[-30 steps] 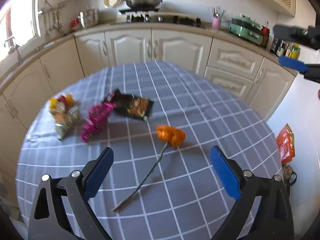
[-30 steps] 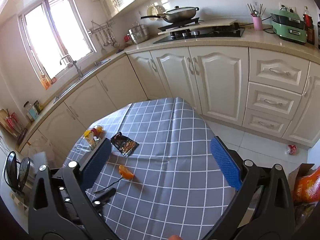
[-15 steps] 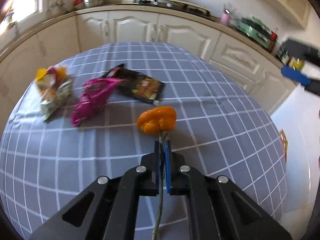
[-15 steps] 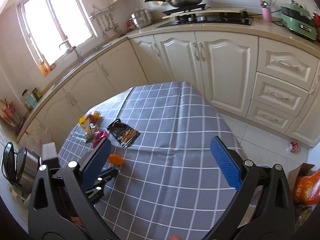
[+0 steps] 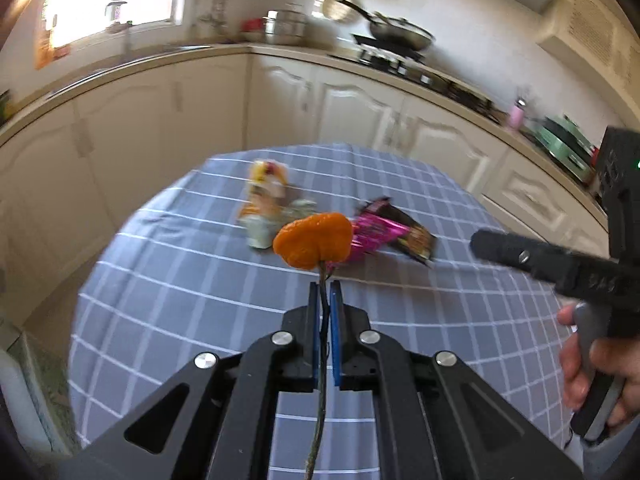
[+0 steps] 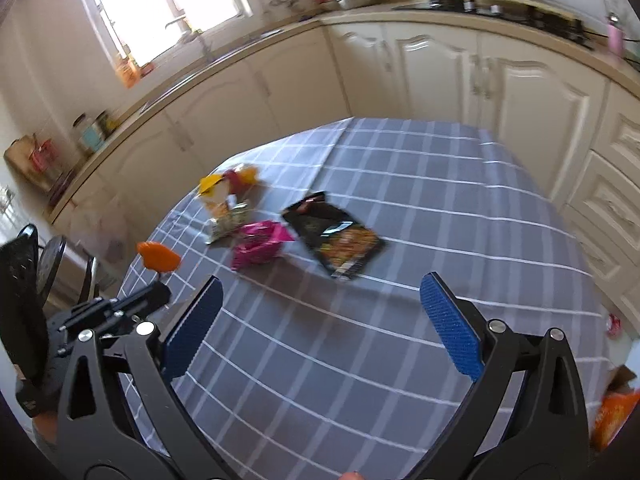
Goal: Collect trash
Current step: 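Grasp the orange flower stem with the left tool while the right tool grasps the pink snack bag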
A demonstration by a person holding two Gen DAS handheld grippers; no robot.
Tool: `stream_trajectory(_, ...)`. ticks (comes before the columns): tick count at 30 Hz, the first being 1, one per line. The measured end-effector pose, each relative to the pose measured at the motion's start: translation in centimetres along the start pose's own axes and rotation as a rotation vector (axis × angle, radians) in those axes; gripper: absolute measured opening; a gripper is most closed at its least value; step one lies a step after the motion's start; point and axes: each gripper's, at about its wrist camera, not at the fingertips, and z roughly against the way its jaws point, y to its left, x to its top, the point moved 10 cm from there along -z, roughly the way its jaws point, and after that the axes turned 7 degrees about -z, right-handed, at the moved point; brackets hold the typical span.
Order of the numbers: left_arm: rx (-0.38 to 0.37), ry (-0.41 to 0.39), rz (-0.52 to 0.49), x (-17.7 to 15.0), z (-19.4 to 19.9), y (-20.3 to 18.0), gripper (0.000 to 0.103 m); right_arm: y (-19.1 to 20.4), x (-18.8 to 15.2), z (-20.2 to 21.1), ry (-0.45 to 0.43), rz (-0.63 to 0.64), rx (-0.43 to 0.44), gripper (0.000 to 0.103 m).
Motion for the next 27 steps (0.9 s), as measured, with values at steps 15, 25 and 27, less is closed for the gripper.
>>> stream_trajectory(15, 0.064, -0.033, 0.097, 0.2, 1.3, 4.4, 0.004, 3.8, -0.4, -8.1, 0.099, -0.030, 0.082, 0.035)
stream_trajectory(25, 0.022, -0.074, 0.053, 2.0, 2.6, 0.2, 0.004, 0.3, 0.8, 1.4, -0.035, -0.062, 0.112, 0.035)
stream_trajectory(27, 0.008, -0.081, 0.038, 2.5, 2.9, -1.2, 0.004, -0.8, 1.1, 3.3, -0.068, -0.069, 0.107, 0.035)
